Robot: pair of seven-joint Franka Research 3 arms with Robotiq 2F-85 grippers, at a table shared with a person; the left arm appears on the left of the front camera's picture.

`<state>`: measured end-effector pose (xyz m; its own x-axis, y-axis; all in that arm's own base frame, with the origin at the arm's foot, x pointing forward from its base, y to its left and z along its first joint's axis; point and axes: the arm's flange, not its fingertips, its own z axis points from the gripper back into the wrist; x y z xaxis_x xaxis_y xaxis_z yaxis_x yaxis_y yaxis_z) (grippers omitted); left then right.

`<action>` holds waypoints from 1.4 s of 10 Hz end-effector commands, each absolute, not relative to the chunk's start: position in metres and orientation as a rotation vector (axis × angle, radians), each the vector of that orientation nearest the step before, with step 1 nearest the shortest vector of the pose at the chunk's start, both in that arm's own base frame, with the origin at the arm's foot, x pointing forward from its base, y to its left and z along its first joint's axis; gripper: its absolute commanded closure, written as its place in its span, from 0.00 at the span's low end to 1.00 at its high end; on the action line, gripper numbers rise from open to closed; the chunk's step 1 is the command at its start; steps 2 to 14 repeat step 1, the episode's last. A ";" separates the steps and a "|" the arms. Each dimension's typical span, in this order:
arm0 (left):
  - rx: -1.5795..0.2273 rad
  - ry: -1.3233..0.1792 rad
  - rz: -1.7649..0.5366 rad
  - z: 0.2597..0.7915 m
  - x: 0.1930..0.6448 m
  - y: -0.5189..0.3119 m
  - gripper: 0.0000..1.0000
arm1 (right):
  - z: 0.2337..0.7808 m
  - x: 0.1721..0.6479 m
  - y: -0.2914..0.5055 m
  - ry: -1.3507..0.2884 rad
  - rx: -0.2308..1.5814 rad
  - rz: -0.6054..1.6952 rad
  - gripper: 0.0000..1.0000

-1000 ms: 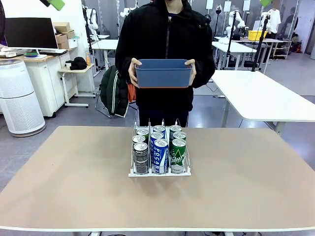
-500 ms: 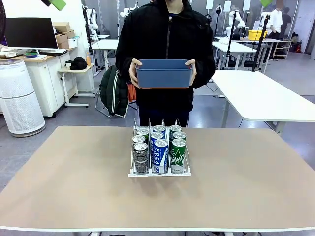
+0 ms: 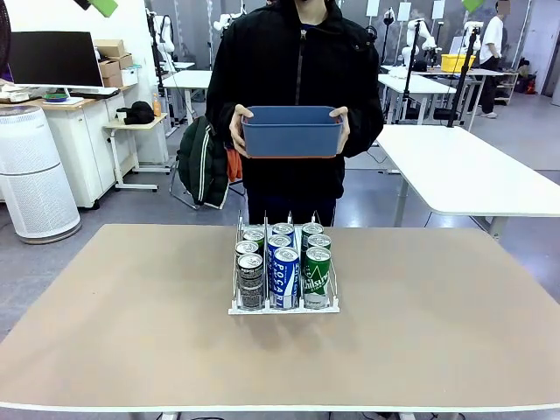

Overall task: Fill the beverage cans into the dispenser.
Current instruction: Place the picked Pepsi coke in the line of the Automatic Can Dispenser with the same cans.

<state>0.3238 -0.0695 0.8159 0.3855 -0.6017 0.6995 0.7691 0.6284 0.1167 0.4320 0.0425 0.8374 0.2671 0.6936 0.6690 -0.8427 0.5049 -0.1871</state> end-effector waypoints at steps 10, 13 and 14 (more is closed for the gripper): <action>-0.243 -0.776 -0.889 0.815 0.324 -0.069 0.00 | 0.838 0.431 0.043 -0.779 0.225 1.051 0.00; -0.243 -0.776 -0.889 0.815 0.324 -0.069 0.00 | 0.838 0.431 0.043 -0.779 0.225 1.051 0.00; -0.243 -0.776 -0.889 0.815 0.324 -0.069 0.00 | 0.838 0.431 0.043 -0.779 0.225 1.051 0.00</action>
